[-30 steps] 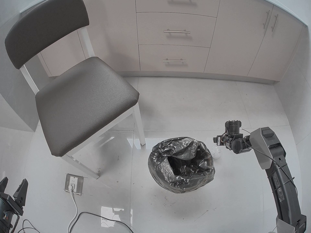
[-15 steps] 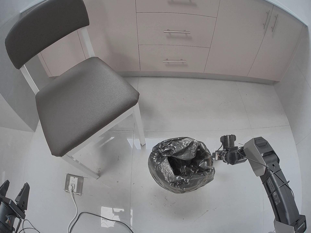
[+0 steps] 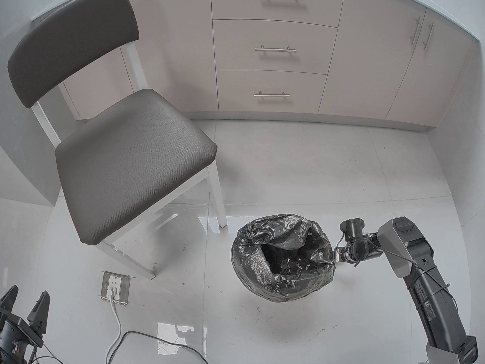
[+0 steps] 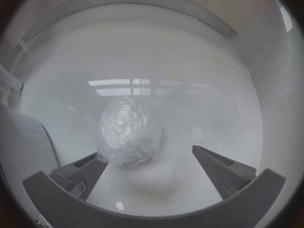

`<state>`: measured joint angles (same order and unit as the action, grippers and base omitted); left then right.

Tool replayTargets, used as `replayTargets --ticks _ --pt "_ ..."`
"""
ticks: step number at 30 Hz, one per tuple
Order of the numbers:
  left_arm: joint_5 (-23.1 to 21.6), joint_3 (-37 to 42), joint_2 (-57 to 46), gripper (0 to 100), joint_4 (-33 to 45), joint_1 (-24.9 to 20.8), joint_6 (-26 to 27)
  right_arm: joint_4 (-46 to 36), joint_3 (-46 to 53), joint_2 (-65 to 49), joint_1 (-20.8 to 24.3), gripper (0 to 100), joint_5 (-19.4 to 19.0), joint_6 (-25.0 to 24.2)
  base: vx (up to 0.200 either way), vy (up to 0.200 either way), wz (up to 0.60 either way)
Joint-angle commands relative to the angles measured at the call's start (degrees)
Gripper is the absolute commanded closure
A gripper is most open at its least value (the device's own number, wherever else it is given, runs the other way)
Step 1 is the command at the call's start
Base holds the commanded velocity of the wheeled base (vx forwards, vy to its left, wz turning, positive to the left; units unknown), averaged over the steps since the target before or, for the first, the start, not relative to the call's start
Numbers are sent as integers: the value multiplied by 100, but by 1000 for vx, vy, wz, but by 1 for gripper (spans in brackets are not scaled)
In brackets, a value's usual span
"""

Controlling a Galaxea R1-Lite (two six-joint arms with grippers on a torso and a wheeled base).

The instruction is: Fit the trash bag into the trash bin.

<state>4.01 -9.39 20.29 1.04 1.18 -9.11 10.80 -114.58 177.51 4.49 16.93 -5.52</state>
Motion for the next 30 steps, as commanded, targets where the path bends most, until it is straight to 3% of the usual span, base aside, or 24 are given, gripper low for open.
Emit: replayTargets --ticks 1,20,30 --pt "-32 33 -33 0 11 5 -3 -307 -1 11 17 0 -76 -1 0 0 0" --pt "-146 139 -139 0 2 5 23 -518 -1 11 246 0 -120 -1 0 0 0" --pt "-199 148 -464 0 19 5 58 -184 -1 -357 255 0 -173 51 0 0 0"
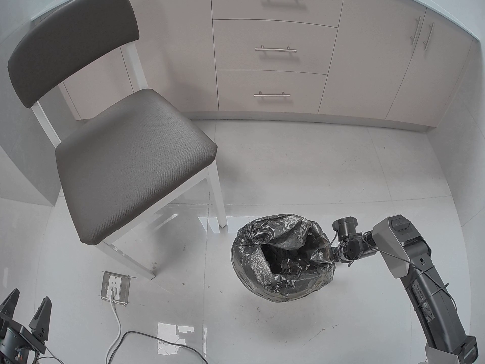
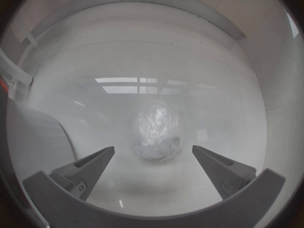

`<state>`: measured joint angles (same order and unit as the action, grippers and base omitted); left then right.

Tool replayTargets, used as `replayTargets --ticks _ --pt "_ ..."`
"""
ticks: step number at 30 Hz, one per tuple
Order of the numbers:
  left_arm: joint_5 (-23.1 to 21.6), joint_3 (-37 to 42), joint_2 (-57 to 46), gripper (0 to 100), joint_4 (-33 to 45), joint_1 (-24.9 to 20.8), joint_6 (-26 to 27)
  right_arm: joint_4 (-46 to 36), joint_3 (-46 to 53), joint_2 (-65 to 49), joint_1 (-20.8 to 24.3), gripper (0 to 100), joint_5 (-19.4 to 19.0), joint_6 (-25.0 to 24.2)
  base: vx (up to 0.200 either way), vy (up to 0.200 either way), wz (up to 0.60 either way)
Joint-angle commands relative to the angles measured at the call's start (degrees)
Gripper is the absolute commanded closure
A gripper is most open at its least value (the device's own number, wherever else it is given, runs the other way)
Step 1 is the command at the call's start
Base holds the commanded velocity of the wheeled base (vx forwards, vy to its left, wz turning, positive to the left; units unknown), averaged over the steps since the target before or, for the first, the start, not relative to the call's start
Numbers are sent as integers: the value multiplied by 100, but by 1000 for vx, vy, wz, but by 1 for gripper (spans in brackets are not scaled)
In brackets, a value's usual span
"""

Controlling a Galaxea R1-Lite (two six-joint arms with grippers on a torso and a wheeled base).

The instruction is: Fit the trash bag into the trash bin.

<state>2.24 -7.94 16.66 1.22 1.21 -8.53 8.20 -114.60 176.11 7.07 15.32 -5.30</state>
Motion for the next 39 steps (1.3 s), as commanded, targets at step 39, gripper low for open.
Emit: replayTargets --ticks 39 --pt "-13 161 -146 0 -25 2 1 524 1 64 -215 0 -504 680 0 0 0"
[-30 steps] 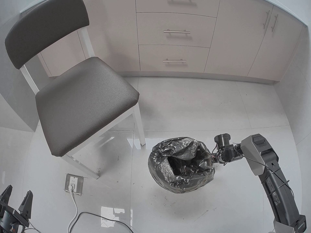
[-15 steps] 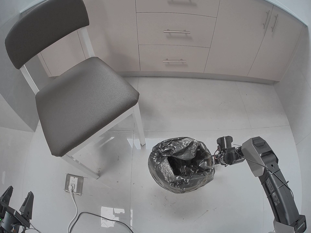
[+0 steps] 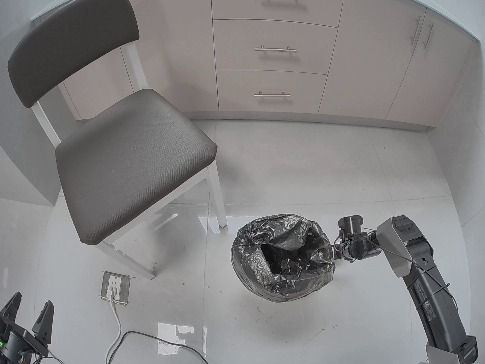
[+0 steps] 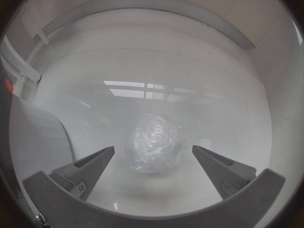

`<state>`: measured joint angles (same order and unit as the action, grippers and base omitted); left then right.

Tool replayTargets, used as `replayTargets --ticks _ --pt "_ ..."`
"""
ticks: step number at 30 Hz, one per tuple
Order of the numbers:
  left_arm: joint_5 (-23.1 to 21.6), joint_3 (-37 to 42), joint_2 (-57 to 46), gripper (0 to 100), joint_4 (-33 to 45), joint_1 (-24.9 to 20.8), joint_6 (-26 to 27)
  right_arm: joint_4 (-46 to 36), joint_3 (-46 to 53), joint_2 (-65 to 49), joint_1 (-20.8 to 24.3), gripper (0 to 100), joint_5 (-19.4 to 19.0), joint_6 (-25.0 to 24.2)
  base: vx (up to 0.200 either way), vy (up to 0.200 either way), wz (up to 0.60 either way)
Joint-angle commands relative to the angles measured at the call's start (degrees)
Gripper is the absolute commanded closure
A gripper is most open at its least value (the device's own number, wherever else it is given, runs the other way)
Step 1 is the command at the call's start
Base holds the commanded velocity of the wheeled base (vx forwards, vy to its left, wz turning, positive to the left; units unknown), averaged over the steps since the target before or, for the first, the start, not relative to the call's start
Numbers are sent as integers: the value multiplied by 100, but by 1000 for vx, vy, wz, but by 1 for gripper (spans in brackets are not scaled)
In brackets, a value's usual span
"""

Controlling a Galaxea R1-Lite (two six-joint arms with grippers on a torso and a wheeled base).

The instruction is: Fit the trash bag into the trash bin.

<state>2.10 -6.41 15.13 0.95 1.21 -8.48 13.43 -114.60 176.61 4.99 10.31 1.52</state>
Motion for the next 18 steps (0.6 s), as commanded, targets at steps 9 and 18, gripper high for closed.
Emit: replayTargets --ticks 9,18 --pt "-8 17 -63 0 2 2 5 10 1 14 -42 100 -100 -12 0 0 0" --pt "-8 17 -71 0 2 2 5 28 1 14 -42 100 -117 -29 0 0 0"
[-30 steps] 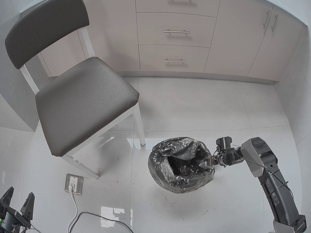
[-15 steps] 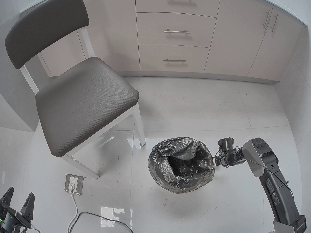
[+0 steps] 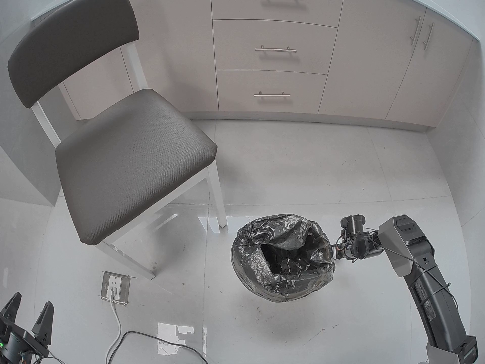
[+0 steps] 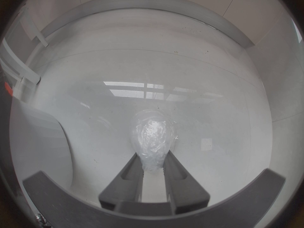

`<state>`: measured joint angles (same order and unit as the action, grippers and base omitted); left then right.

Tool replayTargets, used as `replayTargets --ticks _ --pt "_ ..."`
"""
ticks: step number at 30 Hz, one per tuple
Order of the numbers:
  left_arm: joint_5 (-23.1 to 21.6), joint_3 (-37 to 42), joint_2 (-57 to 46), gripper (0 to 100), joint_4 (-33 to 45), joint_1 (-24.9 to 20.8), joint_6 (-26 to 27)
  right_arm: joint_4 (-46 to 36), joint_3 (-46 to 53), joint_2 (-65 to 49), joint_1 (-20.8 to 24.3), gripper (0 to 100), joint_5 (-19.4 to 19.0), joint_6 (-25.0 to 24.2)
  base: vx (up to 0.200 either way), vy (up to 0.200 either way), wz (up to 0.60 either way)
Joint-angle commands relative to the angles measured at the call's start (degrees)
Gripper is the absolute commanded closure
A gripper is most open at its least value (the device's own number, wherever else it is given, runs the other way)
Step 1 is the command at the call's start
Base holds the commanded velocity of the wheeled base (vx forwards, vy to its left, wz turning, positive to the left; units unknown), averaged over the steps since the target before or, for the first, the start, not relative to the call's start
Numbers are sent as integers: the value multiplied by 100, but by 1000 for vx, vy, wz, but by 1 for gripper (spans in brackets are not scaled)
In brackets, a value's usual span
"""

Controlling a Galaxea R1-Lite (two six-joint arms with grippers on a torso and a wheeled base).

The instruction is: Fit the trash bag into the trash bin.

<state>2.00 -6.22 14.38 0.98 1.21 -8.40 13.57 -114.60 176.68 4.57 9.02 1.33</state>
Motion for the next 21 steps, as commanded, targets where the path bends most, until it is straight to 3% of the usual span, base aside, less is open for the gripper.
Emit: replayTargets --ticks 1,9,21 --pt "2 -2 3 0 -1 2 -4 5 1 7 0 100 21 -10 0 0 0" --pt "2 6 -6 0 -1 -15 -4 -162 1 -397 26 100 144 -1 0 0 0" --pt "55 15 -419 0 26 -24 119 -1559 1 -1865 132 100 487 25 0 0 0"
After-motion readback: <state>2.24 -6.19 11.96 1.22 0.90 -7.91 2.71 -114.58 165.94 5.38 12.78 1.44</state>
